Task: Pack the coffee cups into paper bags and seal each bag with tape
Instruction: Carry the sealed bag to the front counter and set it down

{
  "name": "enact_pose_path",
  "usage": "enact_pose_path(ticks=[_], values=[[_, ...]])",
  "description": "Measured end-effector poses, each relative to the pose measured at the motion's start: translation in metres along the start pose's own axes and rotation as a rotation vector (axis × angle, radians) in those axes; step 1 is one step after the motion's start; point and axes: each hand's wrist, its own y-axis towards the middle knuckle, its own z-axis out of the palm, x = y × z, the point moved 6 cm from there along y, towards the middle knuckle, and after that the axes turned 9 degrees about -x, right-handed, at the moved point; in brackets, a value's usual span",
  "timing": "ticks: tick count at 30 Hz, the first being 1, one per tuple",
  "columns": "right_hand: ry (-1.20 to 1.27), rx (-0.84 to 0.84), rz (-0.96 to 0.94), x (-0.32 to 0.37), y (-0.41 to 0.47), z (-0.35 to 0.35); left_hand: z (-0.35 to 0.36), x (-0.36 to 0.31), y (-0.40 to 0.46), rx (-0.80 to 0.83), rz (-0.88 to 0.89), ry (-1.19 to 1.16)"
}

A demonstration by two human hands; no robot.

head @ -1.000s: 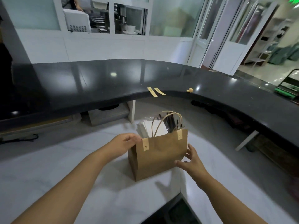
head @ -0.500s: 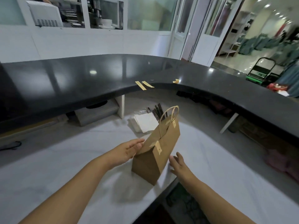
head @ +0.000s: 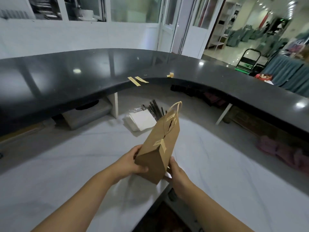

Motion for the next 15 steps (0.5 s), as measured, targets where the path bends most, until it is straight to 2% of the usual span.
enact_pose_path(ticks=[8,15], values=[[0.204,-0.134,0.108,-0.011,-0.009,-0.026,0.021,-0.007,-0.002,0.017,0.055,0.041],[0.273,-0.129,0.124,-0.005,-0.027,-0.063,0.055,-0.026,-0.001,0.035,0.11,0.053]])
